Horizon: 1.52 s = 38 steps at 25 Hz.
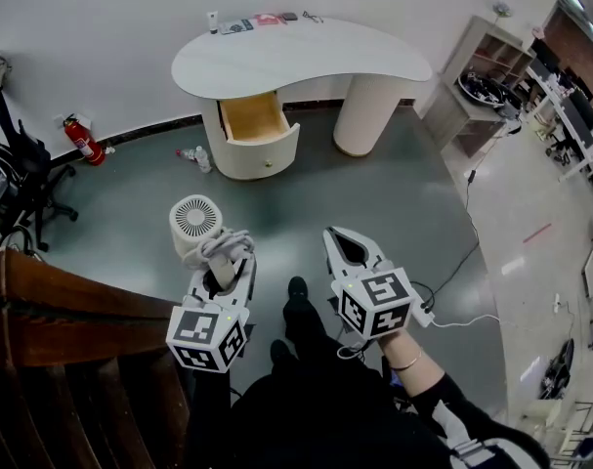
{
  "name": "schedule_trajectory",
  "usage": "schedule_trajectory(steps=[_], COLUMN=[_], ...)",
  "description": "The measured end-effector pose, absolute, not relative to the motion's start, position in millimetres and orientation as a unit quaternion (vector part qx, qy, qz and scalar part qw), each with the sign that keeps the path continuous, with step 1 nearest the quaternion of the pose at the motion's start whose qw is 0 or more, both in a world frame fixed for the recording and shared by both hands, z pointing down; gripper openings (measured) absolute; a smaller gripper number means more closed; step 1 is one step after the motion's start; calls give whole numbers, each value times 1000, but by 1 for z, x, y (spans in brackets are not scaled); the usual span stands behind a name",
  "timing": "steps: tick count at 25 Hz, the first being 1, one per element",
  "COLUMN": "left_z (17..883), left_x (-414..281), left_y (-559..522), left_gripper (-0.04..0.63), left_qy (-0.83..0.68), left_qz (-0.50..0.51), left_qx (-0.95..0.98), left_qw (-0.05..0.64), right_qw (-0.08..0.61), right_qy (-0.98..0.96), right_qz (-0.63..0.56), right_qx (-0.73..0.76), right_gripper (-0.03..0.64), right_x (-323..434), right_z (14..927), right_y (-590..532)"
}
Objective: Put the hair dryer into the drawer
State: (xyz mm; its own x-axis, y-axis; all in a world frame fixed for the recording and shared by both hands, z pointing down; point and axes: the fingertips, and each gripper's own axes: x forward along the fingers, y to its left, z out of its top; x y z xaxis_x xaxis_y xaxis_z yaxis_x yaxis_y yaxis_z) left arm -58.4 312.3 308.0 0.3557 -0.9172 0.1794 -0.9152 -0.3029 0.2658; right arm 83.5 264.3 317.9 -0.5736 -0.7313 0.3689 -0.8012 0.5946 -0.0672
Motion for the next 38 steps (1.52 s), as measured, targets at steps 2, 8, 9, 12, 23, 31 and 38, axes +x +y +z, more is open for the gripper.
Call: schedule_trajectory(steps=[2, 8, 9, 12, 23, 31, 38], left_z=[312, 318, 319, 324, 337, 344, 350], left_x=[-61, -68, -70, -73, -75, -69, -67], left_y=[301, 263, 256, 232, 142, 78, 34], left_gripper=[107, 107, 107, 107, 107, 106, 106], left_qy=[-569, -575, -576, -578, -580, -576, -569], left_qz=[2, 18, 22, 27, 46, 71, 98], left_qx=[806, 801, 800, 798, 789, 787, 786], left_qw=[165, 168, 167, 168, 194, 209, 222], right_qw=[158, 167, 168, 171, 186, 198, 202], right_qy=[-879, -874, -874, -876, -874, -869, -878], right_qz=[115, 123, 124, 121, 124, 137, 129], right_qx=[436, 439, 438, 435, 432, 431, 415], right_gripper=[2, 2, 2, 2, 2, 2, 2], right_x=[84, 84, 82, 78, 83, 96, 95], right_z=[322, 329, 330, 333, 339, 348, 348], right_y=[254, 215, 208, 185, 90, 28, -8])
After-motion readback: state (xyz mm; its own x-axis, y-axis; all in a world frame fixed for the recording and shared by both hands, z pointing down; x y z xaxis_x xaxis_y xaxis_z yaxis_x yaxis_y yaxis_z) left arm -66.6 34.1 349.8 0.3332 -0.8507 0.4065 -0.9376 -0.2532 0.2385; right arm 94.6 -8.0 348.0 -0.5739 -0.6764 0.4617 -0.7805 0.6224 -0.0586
